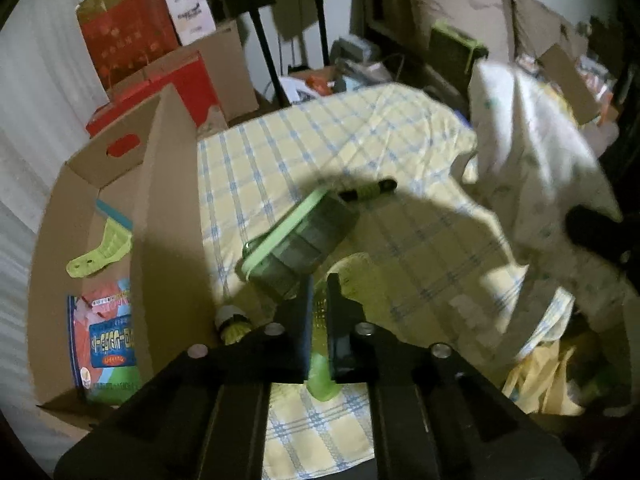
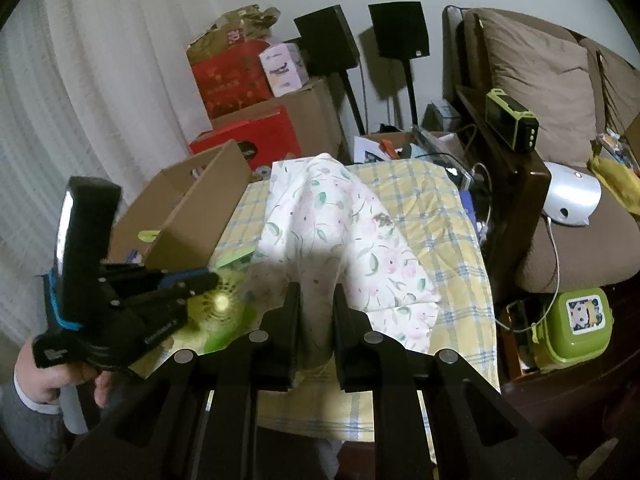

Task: Organize objects
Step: 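Grasp a yellow shuttlecock with the left tool while the right tool holds the cloth raised, then lower the cloth into the box and open the right tool while the left tool carries the shuttlecock over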

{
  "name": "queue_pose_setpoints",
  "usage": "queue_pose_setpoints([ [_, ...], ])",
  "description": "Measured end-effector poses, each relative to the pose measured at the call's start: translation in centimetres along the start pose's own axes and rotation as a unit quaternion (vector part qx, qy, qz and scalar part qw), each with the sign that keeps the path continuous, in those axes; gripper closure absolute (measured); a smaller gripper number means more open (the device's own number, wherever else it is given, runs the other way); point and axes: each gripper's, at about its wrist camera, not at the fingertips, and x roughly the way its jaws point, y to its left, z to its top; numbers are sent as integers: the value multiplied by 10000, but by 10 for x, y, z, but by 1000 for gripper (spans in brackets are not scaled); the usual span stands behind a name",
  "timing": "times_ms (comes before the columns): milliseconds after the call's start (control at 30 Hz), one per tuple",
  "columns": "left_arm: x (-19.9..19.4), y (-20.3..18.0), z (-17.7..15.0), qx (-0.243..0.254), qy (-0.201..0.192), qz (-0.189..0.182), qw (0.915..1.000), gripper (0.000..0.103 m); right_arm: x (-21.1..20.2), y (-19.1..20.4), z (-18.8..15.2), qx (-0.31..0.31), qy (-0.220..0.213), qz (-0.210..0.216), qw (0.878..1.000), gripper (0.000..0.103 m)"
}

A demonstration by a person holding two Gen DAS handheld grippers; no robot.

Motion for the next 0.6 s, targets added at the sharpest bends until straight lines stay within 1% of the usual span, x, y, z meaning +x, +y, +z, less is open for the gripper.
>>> queue_pose_setpoints([
  [33, -4, 2, 2, -60, -78, -34, 9999, 102, 0, 1, 0, -4, -7, 5, 10000, 90],
  [100, -15, 11, 5, -264, -181, -268, 9991, 102, -1, 2, 2, -12, -28, 16, 10000, 90],
  [333, -55, 31, 16, -619, -548, -709, 9941, 102, -8, 12, 12, -122, -122, 46, 9998, 90],
  [433, -67, 37, 18, -723, -671, -787, 9920, 102, -12, 17, 18, -154, -194, 60, 9997, 90],
  [600, -84, 47, 21, -860, -873, -806, 9892, 102, -16, 27, 27, -237, -289, 48, 9993, 90],
])
